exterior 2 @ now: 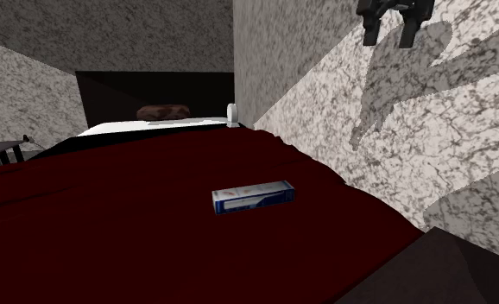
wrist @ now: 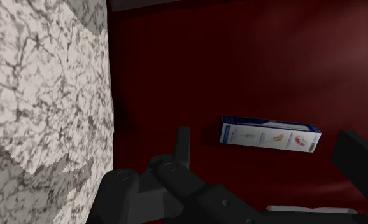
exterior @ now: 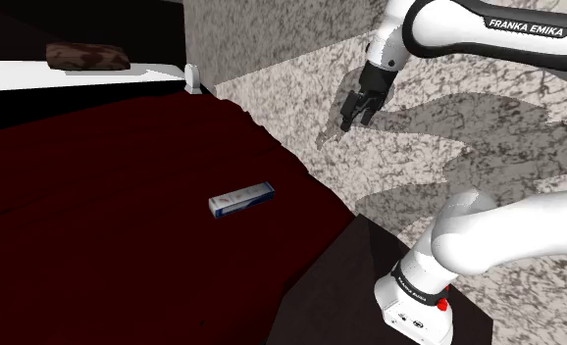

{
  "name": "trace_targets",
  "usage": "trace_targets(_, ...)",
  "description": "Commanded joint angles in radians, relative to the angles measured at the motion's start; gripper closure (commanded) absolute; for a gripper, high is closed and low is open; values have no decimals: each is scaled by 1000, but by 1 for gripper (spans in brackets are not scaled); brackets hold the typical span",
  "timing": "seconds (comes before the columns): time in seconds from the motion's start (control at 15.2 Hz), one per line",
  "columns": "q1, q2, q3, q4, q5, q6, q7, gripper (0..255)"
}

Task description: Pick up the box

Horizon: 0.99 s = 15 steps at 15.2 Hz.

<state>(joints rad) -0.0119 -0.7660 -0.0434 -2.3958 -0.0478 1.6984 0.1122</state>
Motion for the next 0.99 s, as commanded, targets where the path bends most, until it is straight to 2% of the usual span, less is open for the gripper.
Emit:
trace_targets(0.0, 0, 0, 0, 0, 0, 0, 0, 0)
trace_targets(0.46, -35, 121, 141, -94, 81, 200, 337, 0)
trace_targets(0.92, -81, 341, 274, -92, 122, 407, 671, 0)
